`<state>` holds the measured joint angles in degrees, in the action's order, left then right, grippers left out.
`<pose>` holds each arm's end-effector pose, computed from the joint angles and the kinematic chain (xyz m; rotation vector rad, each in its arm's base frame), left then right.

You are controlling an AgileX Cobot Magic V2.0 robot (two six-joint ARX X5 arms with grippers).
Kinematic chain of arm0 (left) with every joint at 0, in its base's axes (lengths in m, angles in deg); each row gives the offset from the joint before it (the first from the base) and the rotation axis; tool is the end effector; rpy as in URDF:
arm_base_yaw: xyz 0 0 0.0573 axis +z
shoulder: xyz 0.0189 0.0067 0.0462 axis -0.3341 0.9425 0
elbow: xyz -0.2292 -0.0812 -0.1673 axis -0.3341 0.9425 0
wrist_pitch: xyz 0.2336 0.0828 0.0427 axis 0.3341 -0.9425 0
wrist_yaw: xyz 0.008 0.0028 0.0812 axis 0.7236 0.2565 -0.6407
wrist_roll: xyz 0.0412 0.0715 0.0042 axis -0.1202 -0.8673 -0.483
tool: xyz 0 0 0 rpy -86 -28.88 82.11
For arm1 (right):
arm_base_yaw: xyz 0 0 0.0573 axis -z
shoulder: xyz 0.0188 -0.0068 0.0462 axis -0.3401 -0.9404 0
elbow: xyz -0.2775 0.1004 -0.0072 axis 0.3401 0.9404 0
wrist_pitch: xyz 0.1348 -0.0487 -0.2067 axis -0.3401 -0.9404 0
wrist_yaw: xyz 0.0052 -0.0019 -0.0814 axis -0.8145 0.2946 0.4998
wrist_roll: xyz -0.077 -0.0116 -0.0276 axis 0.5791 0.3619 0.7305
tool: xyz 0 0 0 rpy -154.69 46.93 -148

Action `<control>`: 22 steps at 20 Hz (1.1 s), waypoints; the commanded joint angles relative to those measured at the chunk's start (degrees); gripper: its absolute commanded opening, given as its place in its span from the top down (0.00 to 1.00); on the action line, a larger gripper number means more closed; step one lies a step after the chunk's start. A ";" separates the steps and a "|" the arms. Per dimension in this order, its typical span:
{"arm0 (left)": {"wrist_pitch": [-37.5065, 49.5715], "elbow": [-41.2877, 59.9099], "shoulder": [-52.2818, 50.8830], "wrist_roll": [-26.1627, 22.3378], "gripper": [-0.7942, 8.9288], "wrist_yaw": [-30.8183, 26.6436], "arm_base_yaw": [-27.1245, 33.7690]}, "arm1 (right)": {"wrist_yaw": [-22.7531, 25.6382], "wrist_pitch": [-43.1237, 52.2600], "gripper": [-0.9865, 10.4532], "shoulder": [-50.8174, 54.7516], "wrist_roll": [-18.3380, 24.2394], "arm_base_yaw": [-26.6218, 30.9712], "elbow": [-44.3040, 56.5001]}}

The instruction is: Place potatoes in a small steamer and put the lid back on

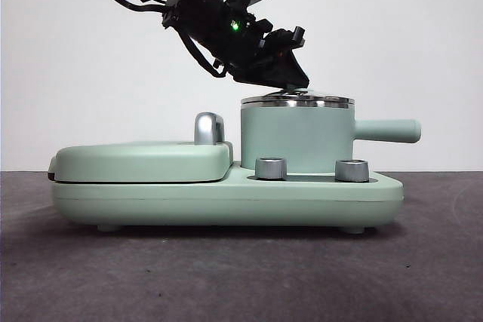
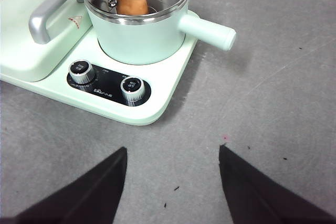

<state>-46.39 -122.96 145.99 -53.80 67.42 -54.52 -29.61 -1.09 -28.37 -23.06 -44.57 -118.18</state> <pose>0.3978 -0.3024 0.2764 0.2296 0.2588 -0.9188 0.0749 0.0306 0.3091 -0.0397 0.5496 0.3451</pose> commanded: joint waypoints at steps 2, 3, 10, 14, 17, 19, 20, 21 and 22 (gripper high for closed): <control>-2.10 -1.46 1.75 -0.37 0.63 0.22 -0.61 | 0.20 0.48 0.67 -0.17 -0.15 -0.28 -0.22; -2.60 -1.46 1.73 -0.35 0.59 0.20 -0.61 | 0.20 0.48 0.67 -0.17 -0.15 -0.28 -0.22; -4.42 -1.46 -2.89 4.61 0.59 0.17 1.14 | 0.17 0.20 0.67 -0.17 -0.15 -0.28 -0.22; -10.16 -1.46 -8.59 10.78 0.59 0.24 4.22 | 0.17 0.22 0.67 -0.17 -0.15 -0.28 -0.22; -16.46 -0.81 -12.59 13.62 0.60 1.77 7.23 | 0.17 0.24 0.67 -0.17 -0.15 -0.28 -0.22; -19.12 0.59 -15.28 13.90 0.60 3.28 8.98 | 0.15 0.24 0.67 -0.17 -0.15 -0.28 -0.22; -20.20 1.44 -16.59 13.92 0.60 3.32 9.57 | 0.15 0.24 0.67 -0.17 -0.15 -0.28 -0.22; -20.55 2.95 -18.38 14.34 0.60 3.34 10.23 | 0.13 0.22 0.67 -0.20 -0.15 -0.28 -0.22; -20.39 4.76 -20.22 14.71 0.60 3.34 10.82 | 0.11 0.20 0.67 -0.22 -0.15 -0.31 -0.22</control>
<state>-67.35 -117.43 125.86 -39.90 70.48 -43.46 -29.50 -1.16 -28.37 -23.06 -44.57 -118.18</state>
